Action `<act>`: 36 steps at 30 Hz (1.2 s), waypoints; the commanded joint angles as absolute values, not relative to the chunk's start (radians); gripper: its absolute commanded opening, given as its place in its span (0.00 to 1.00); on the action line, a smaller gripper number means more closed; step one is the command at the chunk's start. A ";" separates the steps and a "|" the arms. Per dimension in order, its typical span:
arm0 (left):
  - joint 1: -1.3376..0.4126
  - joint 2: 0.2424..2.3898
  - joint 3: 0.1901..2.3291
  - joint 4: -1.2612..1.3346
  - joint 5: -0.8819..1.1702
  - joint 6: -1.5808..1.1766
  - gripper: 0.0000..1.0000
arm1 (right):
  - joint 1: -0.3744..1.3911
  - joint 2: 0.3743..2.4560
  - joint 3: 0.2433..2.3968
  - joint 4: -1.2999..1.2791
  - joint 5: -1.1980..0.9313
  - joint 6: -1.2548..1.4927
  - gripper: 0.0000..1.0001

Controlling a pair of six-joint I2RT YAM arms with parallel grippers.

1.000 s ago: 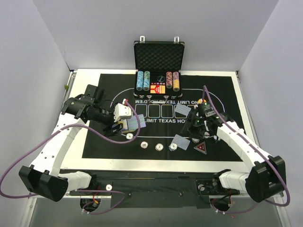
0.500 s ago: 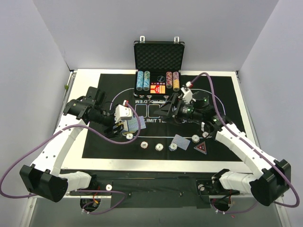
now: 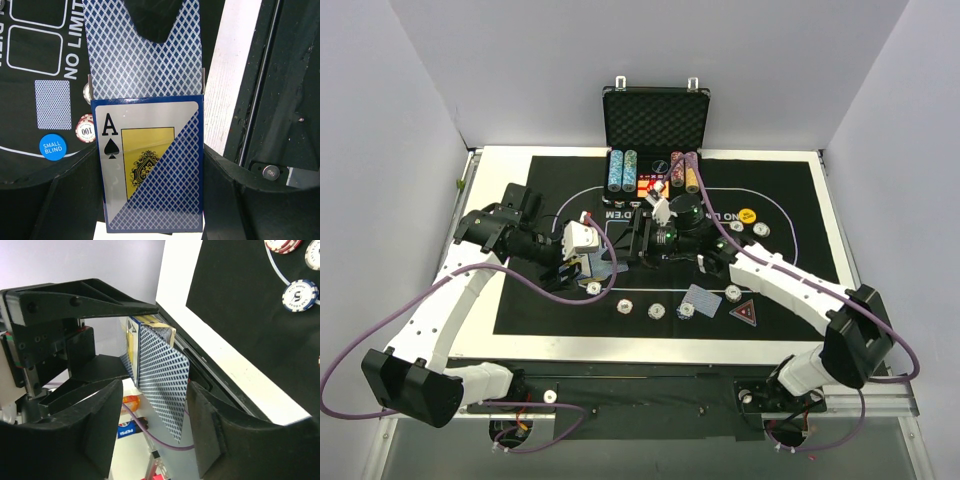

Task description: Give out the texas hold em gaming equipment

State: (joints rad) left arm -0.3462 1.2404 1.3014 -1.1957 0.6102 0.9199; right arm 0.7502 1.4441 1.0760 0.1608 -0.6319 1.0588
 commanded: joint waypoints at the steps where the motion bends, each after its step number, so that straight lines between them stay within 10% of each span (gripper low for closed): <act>1: -0.351 1.215 1.333 -1.155 0.649 0.920 0.00 | 0.753 1.463 1.131 0.192 -0.657 1.052 0.43; 9: -0.351 1.212 1.335 -1.155 0.646 0.919 0.00 | 0.744 1.442 1.103 0.127 -0.644 1.014 0.13; 36: -0.351 1.204 1.330 -1.164 0.650 0.923 0.00 | 0.512 1.382 1.155 0.052 -0.704 0.969 0.00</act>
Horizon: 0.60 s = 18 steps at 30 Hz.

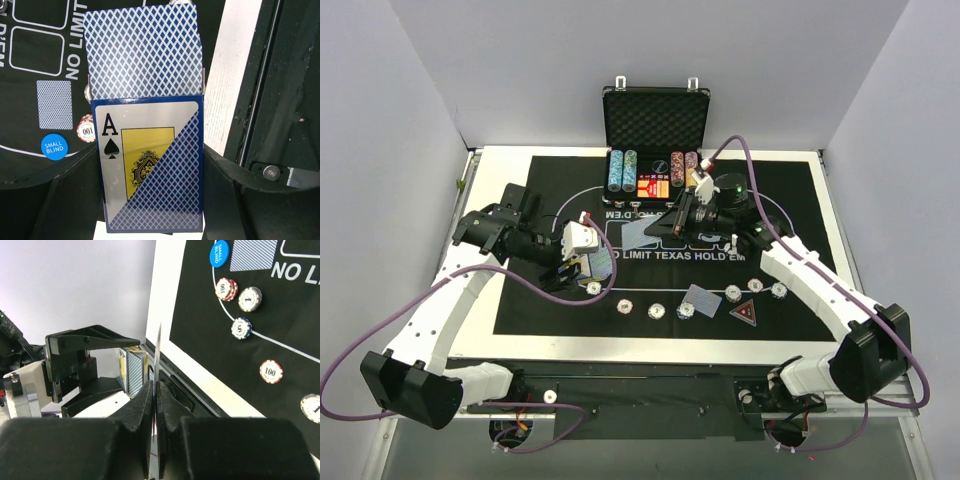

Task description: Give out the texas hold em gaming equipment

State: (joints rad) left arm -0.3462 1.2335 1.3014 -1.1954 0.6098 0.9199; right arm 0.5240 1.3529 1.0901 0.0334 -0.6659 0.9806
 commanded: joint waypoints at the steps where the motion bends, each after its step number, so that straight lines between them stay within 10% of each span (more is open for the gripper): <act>1: -0.351 1.204 1.328 -1.164 0.650 0.923 0.00 | 0.511 1.397 1.160 0.083 -0.709 0.974 0.00; 18: -0.350 1.201 1.331 -1.172 0.657 0.919 0.00 | 0.641 2.127 1.629 0.141 -0.585 0.923 0.00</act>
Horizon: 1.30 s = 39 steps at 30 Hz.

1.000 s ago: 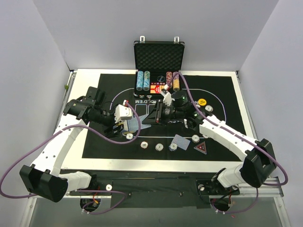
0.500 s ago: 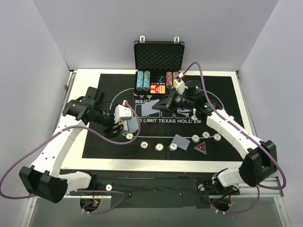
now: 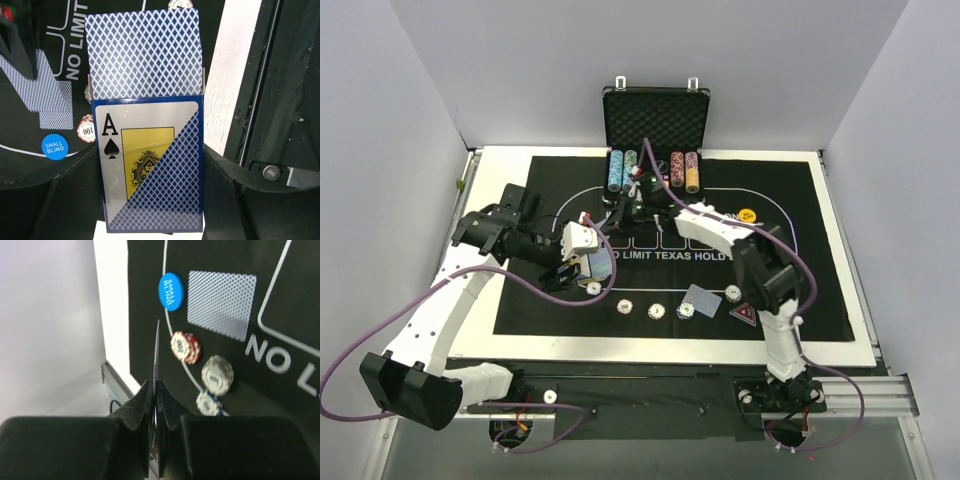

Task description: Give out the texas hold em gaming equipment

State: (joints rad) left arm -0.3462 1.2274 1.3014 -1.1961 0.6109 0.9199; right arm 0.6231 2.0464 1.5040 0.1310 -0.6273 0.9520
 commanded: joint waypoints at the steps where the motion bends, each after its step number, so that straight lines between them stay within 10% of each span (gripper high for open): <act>1: -0.350 1.204 1.335 -1.175 0.658 0.920 0.00 | 0.643 2.175 1.646 0.141 -0.578 0.926 0.00; 13: -0.350 1.203 1.339 -1.186 0.657 0.931 0.00 | 0.660 2.372 1.795 0.034 -0.428 0.896 0.01; 25: -0.350 1.200 1.333 -1.181 0.658 0.925 0.00 | 0.666 2.258 1.737 -0.115 -0.347 0.790 0.62; 39: -0.351 1.193 1.330 -1.177 0.658 0.920 0.00 | 0.586 1.748 1.375 -0.083 -0.449 0.836 0.68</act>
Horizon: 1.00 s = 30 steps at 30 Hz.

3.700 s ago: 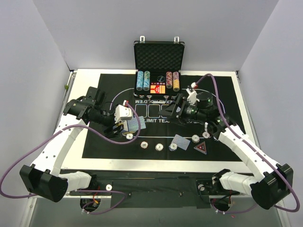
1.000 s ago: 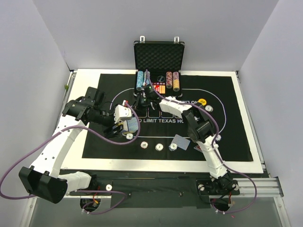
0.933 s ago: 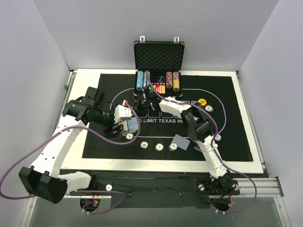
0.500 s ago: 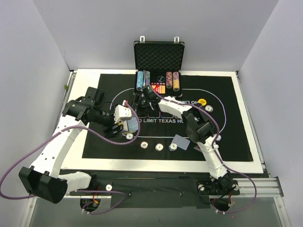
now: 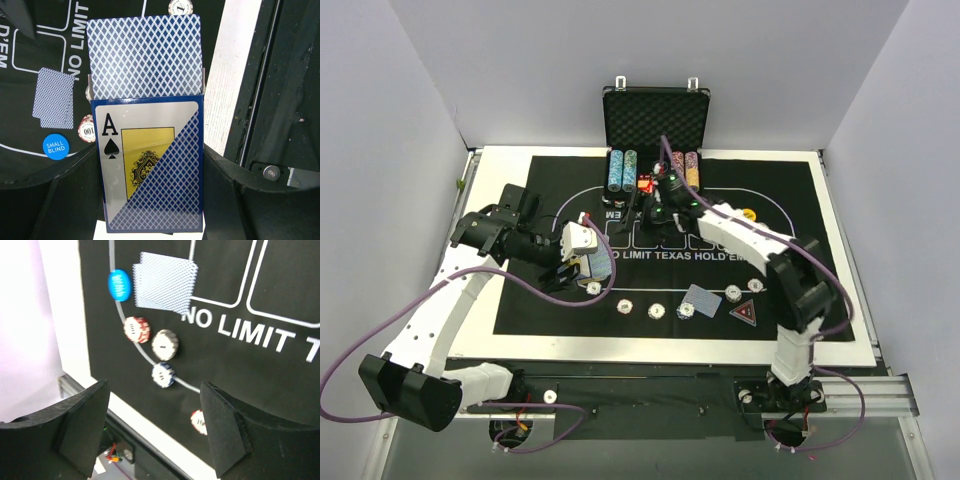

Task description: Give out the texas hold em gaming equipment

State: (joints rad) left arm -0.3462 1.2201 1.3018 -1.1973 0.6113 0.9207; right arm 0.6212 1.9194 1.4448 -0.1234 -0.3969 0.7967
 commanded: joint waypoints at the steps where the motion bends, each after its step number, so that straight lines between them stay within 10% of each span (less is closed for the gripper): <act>1: -0.351 1.193 1.330 -1.177 0.658 0.919 0.00 | 0.572 1.699 1.327 -0.051 -0.471 0.847 0.68; 12: -0.351 1.203 1.319 -1.169 0.650 0.925 0.00 | 0.644 1.408 1.075 0.160 -0.584 0.962 0.74; 30: -0.351 1.213 1.333 -1.163 0.647 0.914 0.00 | 0.793 1.520 1.226 0.023 -0.538 0.861 0.69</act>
